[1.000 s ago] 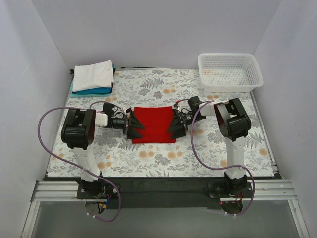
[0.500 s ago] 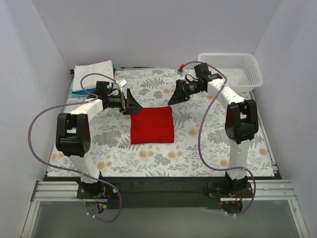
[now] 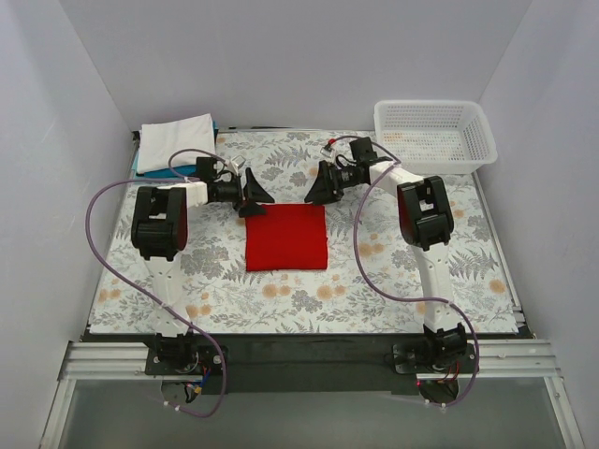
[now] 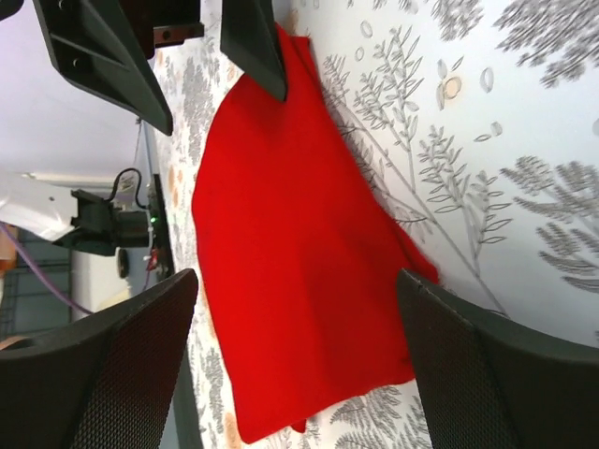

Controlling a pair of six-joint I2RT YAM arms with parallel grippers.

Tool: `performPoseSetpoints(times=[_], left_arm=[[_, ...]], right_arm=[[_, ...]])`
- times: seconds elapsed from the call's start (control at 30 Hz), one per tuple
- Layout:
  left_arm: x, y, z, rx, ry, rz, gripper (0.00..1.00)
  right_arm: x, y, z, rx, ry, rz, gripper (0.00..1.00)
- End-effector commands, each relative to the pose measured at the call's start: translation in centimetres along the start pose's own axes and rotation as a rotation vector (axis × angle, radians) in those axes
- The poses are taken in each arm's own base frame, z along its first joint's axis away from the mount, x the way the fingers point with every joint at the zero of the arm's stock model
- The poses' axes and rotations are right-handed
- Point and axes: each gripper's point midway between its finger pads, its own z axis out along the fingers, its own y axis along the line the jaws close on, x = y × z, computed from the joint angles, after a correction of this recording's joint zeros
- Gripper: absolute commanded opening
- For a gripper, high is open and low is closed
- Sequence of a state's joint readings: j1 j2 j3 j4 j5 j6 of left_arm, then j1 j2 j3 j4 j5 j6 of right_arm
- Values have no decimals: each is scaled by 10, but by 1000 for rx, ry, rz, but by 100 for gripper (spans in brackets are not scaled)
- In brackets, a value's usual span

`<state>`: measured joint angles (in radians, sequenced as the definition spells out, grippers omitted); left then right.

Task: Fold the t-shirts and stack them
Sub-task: Fold the tshirt, then neatly place the folded tshirt to the corner

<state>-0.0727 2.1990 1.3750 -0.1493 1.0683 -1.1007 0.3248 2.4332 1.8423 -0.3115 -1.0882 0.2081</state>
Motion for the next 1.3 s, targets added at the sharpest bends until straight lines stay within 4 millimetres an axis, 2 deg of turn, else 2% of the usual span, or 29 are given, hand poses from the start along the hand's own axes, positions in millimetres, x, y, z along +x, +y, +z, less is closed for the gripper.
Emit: performPoseSetpoints(times=[0.0,0.07,0.13,0.2,0.23,0.27,0.3,0.33,0.37,0.4,0.43,0.47,0.5,0.53,0.57,0.6,0.63,0.67,0.7,0.73,0.77,0.8,0.83,0.87,0.93,0.97,1.07,1.13,1.27], left_arm=[[-9,39,-12,-109,-63,-22,80],[-4,38,-16,-89,-59,-26,80],[-5,32,-26,-82,-66,12,82],[-4,12,-34,-61,-68,84,84],[-11,12,-50,-68,-102,109,85],[-13,7,-57,-89,-112,135,85],[-20,-8,-68,-117,-145,202,85],[-24,-12,-75,-155,-159,298,85],[-22,-12,-83,-204,-152,320,85],[-29,-4,-94,-315,-169,381,86],[-34,-14,-110,-380,-188,498,86],[-38,-11,-120,-453,-211,545,86],[-33,-3,-133,-531,-228,562,86],[-37,-21,-148,-557,-279,626,86],[-40,-24,-161,-581,-322,635,86],[-35,-30,-171,-606,-349,597,86],[-34,-29,-179,-634,-357,584,86],[-32,-24,-190,-659,-378,516,86],[-30,-21,-197,-669,-388,473,86],[-23,-23,-199,-624,-382,433,86],[-17,-19,-212,-588,-406,341,86],[-13,-17,-214,-551,-405,293,86],[-5,-18,-213,-502,-388,237,86],[0,-7,-215,-488,-382,161,86],[13,-1,-209,-445,-350,53,85],[21,3,-204,-414,-329,10,85],[37,13,-192,-374,-295,-105,85],[41,17,-187,-356,-291,-169,85],[54,29,-181,-365,-280,-238,85]], right_arm=[[-8,-48,-11,161,-58,-26,92],[-3,-62,-17,194,-54,-13,90],[-4,-66,-27,217,-61,-11,90],[-18,-61,-41,261,-82,-67,90],[-26,-58,-45,279,-90,-96,90],[-48,-47,-55,307,-121,-174,90],[-57,-39,-60,317,-129,-205,90],[-63,-30,-63,319,-127,-217,90],[-72,-10,-63,310,-131,-255,89],[-81,4,-64,319,-129,-346,89],[-81,15,-63,334,-118,-381,89],[-81,42,-58,362,-106,-449,89],[-71,46,-53,378,-74,-491,89],[-71,72,-53,389,-76,-560,90],[-59,81,-36,420,-34,-602,89],[-47,99,-20,451,2,-673,89],[-44,102,-23,451,5,-681,89],[-32,113,-4,472,36,-714,89],[-26,120,5,475,49,-723,88],[-17,125,14,475,70,-731,86],[-3,135,34,476,105,-759,85],[6,139,43,478,127,-776,81],[14,142,53,479,153,-810,81],[30,150,70,476,190,-850,79],[49,156,86,460,241,-895,76],[66,162,101,444,283,-941,74],[98,166,127,413,361,-1013,66],[113,158,140,412,406,-1026,64],[134,156,157,389,457,-1054,63]])
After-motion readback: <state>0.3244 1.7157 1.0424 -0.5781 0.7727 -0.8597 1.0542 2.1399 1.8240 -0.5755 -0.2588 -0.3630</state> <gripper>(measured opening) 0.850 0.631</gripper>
